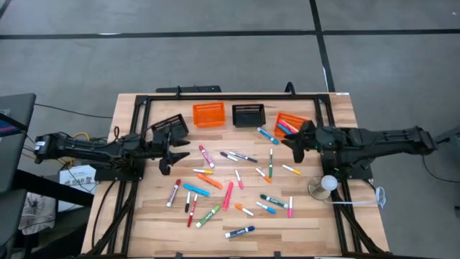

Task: Pick & Place Markers
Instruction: Put the blue marker into the right orange bin

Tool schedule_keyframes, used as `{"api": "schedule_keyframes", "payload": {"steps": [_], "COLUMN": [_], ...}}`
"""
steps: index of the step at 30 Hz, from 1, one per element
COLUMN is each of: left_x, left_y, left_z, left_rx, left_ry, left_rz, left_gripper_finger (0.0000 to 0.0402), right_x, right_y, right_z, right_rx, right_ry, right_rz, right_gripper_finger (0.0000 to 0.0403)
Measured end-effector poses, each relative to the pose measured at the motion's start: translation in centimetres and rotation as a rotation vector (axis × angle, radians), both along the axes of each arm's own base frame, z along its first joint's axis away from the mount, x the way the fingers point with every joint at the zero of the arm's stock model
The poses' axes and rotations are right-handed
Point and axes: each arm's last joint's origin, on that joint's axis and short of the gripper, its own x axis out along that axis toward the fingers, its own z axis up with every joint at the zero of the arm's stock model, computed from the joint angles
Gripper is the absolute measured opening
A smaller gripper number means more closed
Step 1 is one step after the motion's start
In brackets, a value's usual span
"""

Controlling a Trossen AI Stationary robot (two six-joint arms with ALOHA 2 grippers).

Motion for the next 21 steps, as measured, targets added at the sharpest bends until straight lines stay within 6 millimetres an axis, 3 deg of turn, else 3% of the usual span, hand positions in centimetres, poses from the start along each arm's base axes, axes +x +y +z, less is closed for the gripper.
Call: {"api": "schedule_keyframes", "payload": {"steps": [10, 21], "left_x": [2.9, 6.0], "left_y": [-1.8, -3.5], "left_z": [0.3, 0.7], "left_rx": [-0.005, -0.037], "left_ry": [0.077, 0.163], "left_rz": [-0.099, -0.158], "left_gripper_finger": [0.0222, 0.0222], "right_x": [-0.1, -0.4], "right_y": [2.2, 3.5], "right_z": [-1.6, -2.6], "right_rx": [-0.026, 0.046], "right_ry": [-0.202, -0.241], "right_rz": [-0.004, 0.020], "right_gripper_finger": [0.0127, 0.0129]}}
